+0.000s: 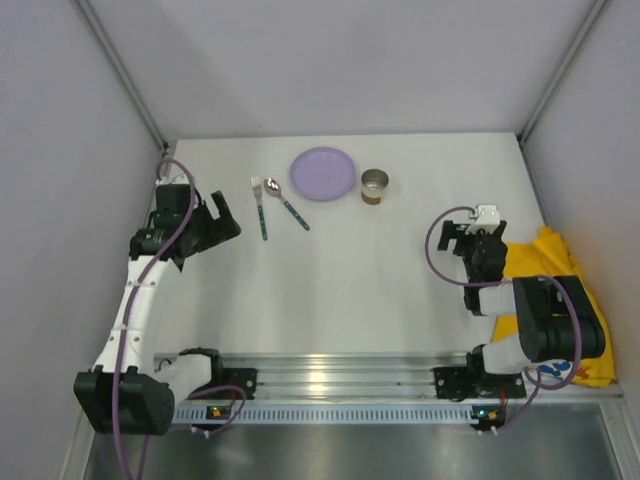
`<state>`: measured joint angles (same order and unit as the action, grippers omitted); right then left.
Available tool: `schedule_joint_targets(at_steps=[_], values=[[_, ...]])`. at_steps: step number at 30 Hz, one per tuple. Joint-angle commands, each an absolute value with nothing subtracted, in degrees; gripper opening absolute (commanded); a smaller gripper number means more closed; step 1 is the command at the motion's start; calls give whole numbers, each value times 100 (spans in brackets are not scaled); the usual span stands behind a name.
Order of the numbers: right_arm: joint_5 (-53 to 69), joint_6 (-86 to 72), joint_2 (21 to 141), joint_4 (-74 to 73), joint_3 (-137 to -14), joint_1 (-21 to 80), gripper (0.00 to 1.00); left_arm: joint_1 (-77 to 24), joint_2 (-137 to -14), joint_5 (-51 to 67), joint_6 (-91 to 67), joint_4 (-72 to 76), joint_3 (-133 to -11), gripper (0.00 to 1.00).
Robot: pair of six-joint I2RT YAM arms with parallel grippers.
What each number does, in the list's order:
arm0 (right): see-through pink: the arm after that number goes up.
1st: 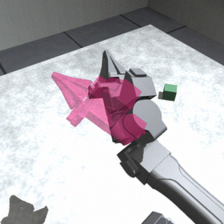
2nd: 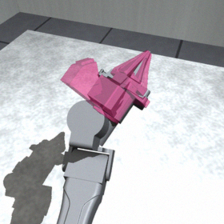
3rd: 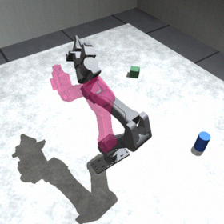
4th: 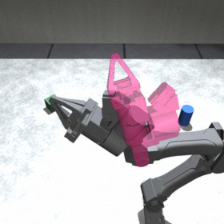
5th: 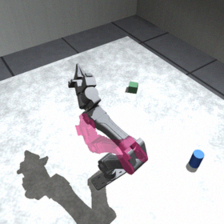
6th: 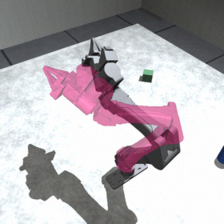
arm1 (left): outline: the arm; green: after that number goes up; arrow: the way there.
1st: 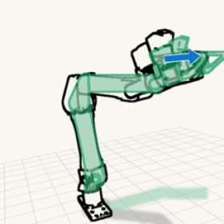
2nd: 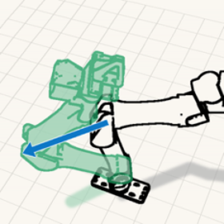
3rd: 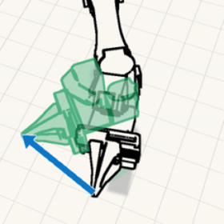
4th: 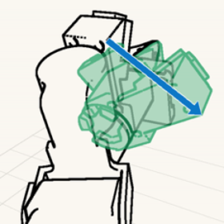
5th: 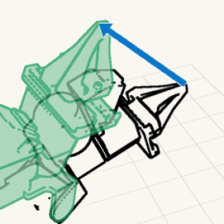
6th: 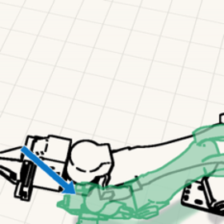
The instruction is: Set the dinner table for one person
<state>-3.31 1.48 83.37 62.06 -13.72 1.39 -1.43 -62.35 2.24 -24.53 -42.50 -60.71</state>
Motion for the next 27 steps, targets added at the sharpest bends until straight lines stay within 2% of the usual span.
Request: schedule_joint_targets(at_steps=[1, 2, 3, 6, 7, 8, 9, 10, 11, 13, 15, 19, 22, 27], values=[[-685, 193, 7693, 5175, -1896, 237, 100, -176, -6153, 44, -2567, -4939, -6231, 99], [-703, 211, 7221, 4402, -2647, 324, 100, -211, -5987, -182, -2653, -5096, -6275, 99], [-755, 107, 7024, 2898, -3107, 369, 100, -246, -5898, -411, -2672, -5141, -6284, 99], [-687, -404, 6505, 633, -5111, 518, 100, -360, -5731, -912, -2856, -5238, -6267, 99], [-799, -483, 6434, 398, -5463, 519, 100, -386, -5730, -992, -2917, -5221, -6153, 99], [-1165, -1197, 6329, 361, -5702, 501, 100, -500, -5748, -1037, -3057, -5203, -6074, 99], [-1848, -2057, 6276, 108, -5687, 501, 100, -553, -5792, -1046, -3111, -5142, -5986, 98], [-3038, -3075, 6258, -303, -5600, 440, 100, -562, -5783, -828, -3120, -5072, -5837, 99], [-2597, -3842, 6258, -630, -5494, 48, 100, -562, -5792, -643, -3120, -4984, -5792, 99], [-887, -3744, 6433, -1366, -5711, -464, 100, -580, -5775, -431, -3120, -4878, -5835, 99], [-1080, -3771, 6871, -3118, -6353, -431, 100, -633, -5766, -395, -3068, -4869, -5932, 98], [-1843, -3727, 7724, -4787, -6512, -509, 100, -764, -5722, -378, -3006, -4825, -5880, 98], [-2371, -3753, 8042, -5282, -6399, -615, 100, -791, -5669, -246, -2997, -4782, -5696, 97], [-2470, -3578, 8217, -5300, -5889, -1142, 100, -844, -5739, -27, -3006, -4623, -5546, 94]])
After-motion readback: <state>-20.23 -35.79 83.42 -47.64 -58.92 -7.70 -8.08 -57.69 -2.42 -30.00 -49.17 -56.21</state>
